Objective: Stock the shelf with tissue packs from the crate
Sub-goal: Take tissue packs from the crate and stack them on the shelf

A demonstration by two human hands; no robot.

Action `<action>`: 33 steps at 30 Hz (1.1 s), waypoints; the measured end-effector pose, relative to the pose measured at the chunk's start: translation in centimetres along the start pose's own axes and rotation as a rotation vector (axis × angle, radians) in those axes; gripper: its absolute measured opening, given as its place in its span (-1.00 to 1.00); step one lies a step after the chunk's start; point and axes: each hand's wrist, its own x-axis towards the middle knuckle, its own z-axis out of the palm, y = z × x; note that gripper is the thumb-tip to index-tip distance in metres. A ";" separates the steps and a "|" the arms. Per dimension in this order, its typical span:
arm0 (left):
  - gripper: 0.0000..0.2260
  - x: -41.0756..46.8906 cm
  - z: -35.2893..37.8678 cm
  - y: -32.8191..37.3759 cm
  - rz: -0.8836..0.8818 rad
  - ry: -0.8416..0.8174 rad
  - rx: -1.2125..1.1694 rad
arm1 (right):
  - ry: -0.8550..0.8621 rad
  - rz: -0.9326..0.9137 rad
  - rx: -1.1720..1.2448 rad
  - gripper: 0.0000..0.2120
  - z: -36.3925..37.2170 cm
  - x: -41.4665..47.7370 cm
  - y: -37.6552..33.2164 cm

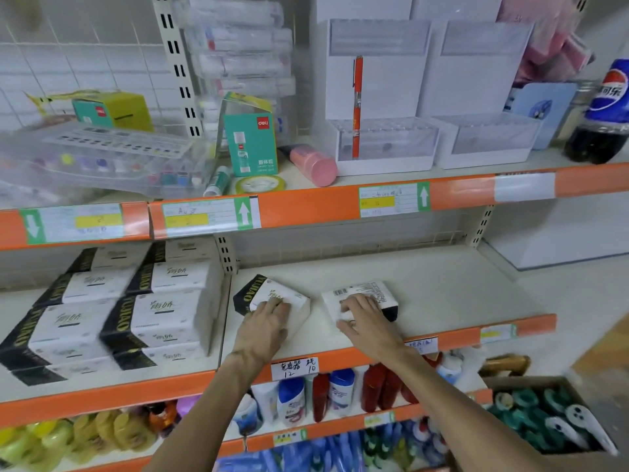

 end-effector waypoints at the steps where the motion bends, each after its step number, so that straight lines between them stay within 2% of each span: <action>1: -0.55 0.1 -0.1 -0.1 -0.020 0.009 -0.006 | -0.003 0.024 -0.018 -0.67 -0.2 0.1 0.0; 5: -0.39 0.5 -0.2 -0.4 -0.080 -0.024 -0.039 | 0.034 0.175 -0.198 -0.32 0.7 0.6 -0.7; 8: -0.39 0.8 0.1 0.0 -0.095 -0.086 -0.042 | -0.006 0.219 -0.284 -0.19 1.8 1.1 -1.6; 16: -0.47 1.1 0.0 0.9 -0.124 -0.074 0.098 | -0.086 0.195 -0.366 -0.23 2.9 1.7 -1.3; 19: -0.46 1.5 -0.1 2.5 -0.176 -0.096 0.262 | -0.157 0.120 -0.301 -0.26 1.6 2.0 -0.3; 23: -0.43 2.2 -0.2 4.8 -0.196 -0.157 0.459 | -0.291 0.131 -0.241 -0.20 -0.5 2.7 0.7; 25: -0.47 2.4 -0.5 5.0 -0.200 -0.140 0.446 | -0.319 0.161 -0.251 -0.19 -0.8 2.9 0.7; 28: -0.55 2.3 -1.1 3.0 -0.214 -0.063 0.307 | -0.315 0.276 -0.139 -0.24 -0.4 2.8 -0.5; 30: -0.53 1.4 -1.2 0.8 -0.253 -0.049 0.204 | -0.230 0.341 -0.098 -0.21 0.3 2.9 -1.8; 33: -0.45 -0.2 -0.5 -2.2 -0.264 -0.140 0.093 | -0.052 0.393 -0.233 -0.23 1.4 3.1 -3.1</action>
